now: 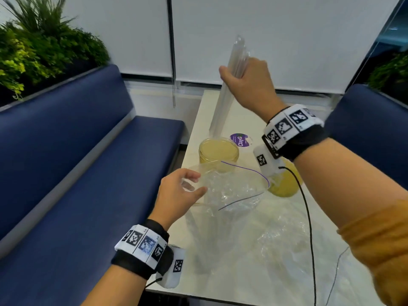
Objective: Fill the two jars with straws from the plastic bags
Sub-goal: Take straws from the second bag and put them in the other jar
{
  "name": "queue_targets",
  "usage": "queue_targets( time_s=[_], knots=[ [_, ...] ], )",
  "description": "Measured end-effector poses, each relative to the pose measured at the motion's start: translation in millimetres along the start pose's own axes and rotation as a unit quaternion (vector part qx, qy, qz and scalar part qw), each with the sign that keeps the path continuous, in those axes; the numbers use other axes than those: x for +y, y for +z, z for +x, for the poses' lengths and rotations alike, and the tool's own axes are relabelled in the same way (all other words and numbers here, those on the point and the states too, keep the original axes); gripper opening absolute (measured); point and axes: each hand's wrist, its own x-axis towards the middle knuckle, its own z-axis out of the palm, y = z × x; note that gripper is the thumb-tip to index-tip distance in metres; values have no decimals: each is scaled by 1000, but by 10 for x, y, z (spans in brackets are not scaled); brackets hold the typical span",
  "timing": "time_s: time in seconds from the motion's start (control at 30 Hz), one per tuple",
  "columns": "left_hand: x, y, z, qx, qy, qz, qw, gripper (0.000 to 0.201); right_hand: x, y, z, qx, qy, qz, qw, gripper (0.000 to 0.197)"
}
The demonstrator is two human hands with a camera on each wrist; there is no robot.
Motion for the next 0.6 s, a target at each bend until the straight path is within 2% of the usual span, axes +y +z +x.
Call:
queue_targets(
  time_s=[0.17,0.27,0.4,0.53,0.6],
  knots=[
    [-104,-155,2,5,1,38,999,29,576,558,-57,-122,27,-52,991,55],
    [-193,-291,-26,5,-12,74,997,29,815,780,-117,-194,48,-78,977,52],
    [-296,-411,-38,19,-24,66,997,29,1010,962,-239,-326,88,-147,930,51],
    [-277,-414,-23,21,-17,75,997,27,1057,1000,-381,-389,158,-163,893,57],
    [-253,-401,-5,20,-9,76,997,25,1076,963,-411,-409,161,-202,875,69]
  ],
)
